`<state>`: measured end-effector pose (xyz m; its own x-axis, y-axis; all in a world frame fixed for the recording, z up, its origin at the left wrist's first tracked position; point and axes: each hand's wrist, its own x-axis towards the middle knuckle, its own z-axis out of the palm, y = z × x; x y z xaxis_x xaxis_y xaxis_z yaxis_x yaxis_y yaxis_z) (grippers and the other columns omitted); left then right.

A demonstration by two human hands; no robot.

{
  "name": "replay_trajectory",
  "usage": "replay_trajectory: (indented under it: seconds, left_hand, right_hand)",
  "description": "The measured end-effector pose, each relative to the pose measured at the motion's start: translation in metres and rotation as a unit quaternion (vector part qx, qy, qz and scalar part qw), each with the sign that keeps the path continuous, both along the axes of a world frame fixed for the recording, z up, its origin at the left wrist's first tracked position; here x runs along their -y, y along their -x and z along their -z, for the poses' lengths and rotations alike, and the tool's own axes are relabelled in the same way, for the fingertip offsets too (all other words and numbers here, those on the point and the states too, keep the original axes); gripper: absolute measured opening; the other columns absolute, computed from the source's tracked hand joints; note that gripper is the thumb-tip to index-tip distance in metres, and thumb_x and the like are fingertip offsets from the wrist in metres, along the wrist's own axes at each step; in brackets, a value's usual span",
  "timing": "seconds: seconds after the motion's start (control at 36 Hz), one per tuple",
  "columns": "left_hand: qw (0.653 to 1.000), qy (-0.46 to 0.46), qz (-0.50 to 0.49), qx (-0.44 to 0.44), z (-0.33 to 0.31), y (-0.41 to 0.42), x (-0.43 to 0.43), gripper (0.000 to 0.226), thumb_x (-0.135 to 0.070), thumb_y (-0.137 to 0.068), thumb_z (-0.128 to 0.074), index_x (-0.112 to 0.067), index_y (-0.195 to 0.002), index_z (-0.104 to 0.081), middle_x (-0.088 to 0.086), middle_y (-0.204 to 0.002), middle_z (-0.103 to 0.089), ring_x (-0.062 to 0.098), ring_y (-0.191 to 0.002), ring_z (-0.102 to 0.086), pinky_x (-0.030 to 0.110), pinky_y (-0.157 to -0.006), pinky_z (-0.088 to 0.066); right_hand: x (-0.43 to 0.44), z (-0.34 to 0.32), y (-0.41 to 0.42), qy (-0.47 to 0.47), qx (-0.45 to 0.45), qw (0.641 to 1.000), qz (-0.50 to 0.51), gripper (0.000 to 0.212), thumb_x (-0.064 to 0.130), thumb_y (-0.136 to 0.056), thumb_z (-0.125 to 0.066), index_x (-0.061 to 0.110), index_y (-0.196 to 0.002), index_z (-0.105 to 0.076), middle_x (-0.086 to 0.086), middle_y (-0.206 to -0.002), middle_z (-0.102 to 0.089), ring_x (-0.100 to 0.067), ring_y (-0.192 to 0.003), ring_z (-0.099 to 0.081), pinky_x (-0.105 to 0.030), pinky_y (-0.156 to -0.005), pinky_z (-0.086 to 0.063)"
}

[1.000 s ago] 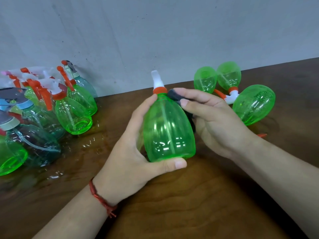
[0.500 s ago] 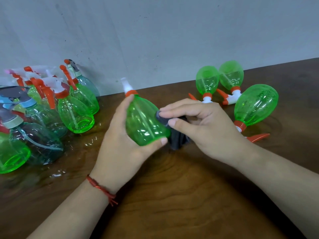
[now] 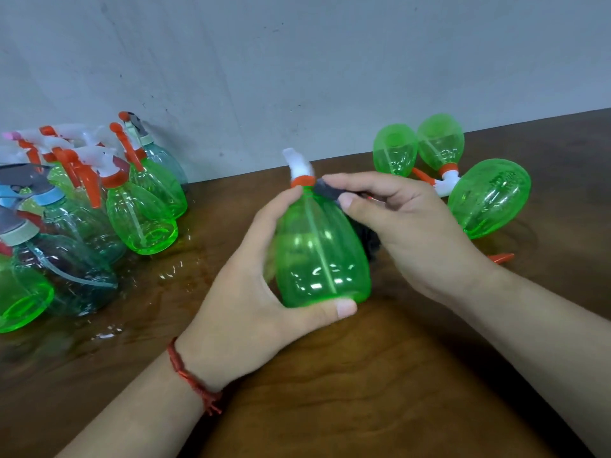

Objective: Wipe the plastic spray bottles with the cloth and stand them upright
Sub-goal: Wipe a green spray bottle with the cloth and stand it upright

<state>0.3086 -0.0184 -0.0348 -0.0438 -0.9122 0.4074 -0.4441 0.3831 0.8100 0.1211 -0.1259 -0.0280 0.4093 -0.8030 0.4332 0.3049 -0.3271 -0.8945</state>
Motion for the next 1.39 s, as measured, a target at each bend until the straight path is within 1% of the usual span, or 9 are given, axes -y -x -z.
replay_trajectory:
  seconds: [0.11, 0.19, 0.28, 0.5, 0.78, 0.86, 1.0, 1.22, 1.39]
  left_hand:
    - [1.0, -0.001, 0.027, 0.005, -0.001, 0.002, -0.001, 0.121, -0.025, -0.068, -0.102, -0.029, -0.165, -0.029, -0.013, -0.16, -0.049, 0.017, -0.146, -0.054, 0.041, -0.119, -0.048]
    - [0.996, 0.009, 0.007, 0.084, -0.002, -0.002, 0.001, 0.122, -0.036, -0.069, -0.099, -0.034, -0.166, -0.026, -0.019, -0.162, -0.043, 0.012, -0.149, -0.049, 0.033, -0.121, -0.044]
    - [0.994, 0.015, -0.007, 0.111, 0.0, -0.002, 0.002, 0.122, -0.034, -0.068, -0.101, -0.032, -0.166, -0.028, -0.016, -0.161, -0.044, 0.016, -0.148, -0.05, 0.039, -0.121, -0.045]
    - [0.996, 0.021, -0.08, 0.028, 0.003, -0.008, 0.007, 0.114, -0.031, -0.067, -0.101, -0.037, -0.162, -0.038, -0.02, -0.15, -0.058, 0.006, -0.135, -0.061, 0.034, -0.114, -0.052]
    - [0.986, 0.016, -0.167, 0.005, 0.003, -0.017, 0.013, 0.114, -0.04, -0.07, -0.097, -0.038, -0.163, -0.033, -0.015, -0.152, -0.057, -0.001, -0.134, -0.059, 0.031, -0.115, -0.05]
    - [0.987, 0.008, -0.158, -0.003, 0.0, -0.018, 0.013, 0.113, -0.038, -0.071, -0.097, -0.038, -0.163, -0.033, -0.017, -0.15, -0.058, -0.002, -0.132, -0.061, 0.028, -0.113, -0.05]
    - [0.994, 0.007, -0.11, -0.002, -0.001, -0.014, 0.008, 0.111, -0.027, -0.07, -0.098, -0.036, -0.162, -0.037, -0.015, -0.148, -0.061, 0.009, -0.133, -0.063, 0.043, -0.114, -0.051]
    - [0.999, -0.01, 0.032, -0.011, -0.006, 0.007, -0.003, 0.119, -0.021, -0.071, -0.1, -0.03, -0.166, -0.029, -0.006, -0.164, -0.046, 0.021, -0.148, -0.051, 0.047, -0.121, -0.045]
    - [0.994, -0.007, -0.002, 0.105, 0.001, -0.004, 0.003, 0.121, -0.026, -0.07, -0.102, -0.036, -0.166, -0.029, -0.015, -0.162, -0.043, 0.013, -0.149, -0.048, 0.038, -0.122, -0.043]
  right_hand:
    - [0.001, -0.004, 0.003, -0.049, 0.067, 0.996, -0.032, 0.026, -0.002, -0.1, -0.062, 0.011, -0.117, -0.077, -0.01, -0.12, -0.078, -0.022, -0.117, -0.072, -0.038, -0.108, -0.053]
    - [0.001, -0.004, 0.002, -0.034, 0.057, 0.998, -0.021, 0.027, -0.006, -0.099, -0.062, 0.01, -0.114, -0.077, -0.007, -0.118, -0.079, -0.019, -0.116, -0.073, -0.034, -0.105, -0.055]
    - [0.001, -0.002, 0.001, 0.008, 0.025, 1.0, -0.004, 0.027, -0.008, -0.099, -0.063, 0.01, -0.113, -0.077, -0.003, -0.116, -0.08, -0.016, -0.114, -0.074, -0.028, -0.101, -0.055]
    - [-0.002, 0.007, -0.002, 0.08, -0.029, 0.996, 0.003, 0.028, -0.011, -0.096, -0.068, 0.005, -0.116, -0.078, -0.007, -0.118, -0.077, -0.015, -0.116, -0.072, -0.024, -0.101, -0.054]
    - [-0.005, 0.009, -0.002, 0.129, -0.096, 0.987, -0.008, 0.026, -0.012, -0.095, -0.069, 0.003, -0.113, -0.08, -0.006, -0.12, -0.076, -0.019, -0.12, -0.071, -0.039, -0.108, -0.055]
    - [-0.005, 0.01, -0.002, 0.131, -0.093, 0.987, -0.002, 0.026, -0.012, -0.095, -0.069, 0.003, -0.113, -0.081, -0.006, -0.119, -0.076, -0.02, -0.119, -0.071, -0.038, -0.108, -0.055]
    - [-0.003, 0.01, -0.003, 0.116, -0.075, 0.99, 0.019, 0.028, -0.009, -0.096, -0.069, 0.008, -0.115, -0.08, -0.002, -0.12, -0.077, -0.018, -0.119, -0.071, -0.033, -0.106, -0.054]
    - [0.001, -0.004, 0.003, -0.08, 0.088, 0.991, -0.062, 0.028, -0.008, -0.1, -0.057, 0.008, -0.113, -0.076, -0.008, -0.12, -0.079, -0.019, -0.118, -0.072, -0.034, -0.107, -0.055]
    - [0.002, 0.0, 0.002, 0.031, 0.013, 0.999, 0.012, 0.027, -0.012, -0.097, -0.064, 0.004, -0.114, -0.078, -0.009, -0.12, -0.078, -0.02, -0.119, -0.072, -0.031, -0.105, -0.055]
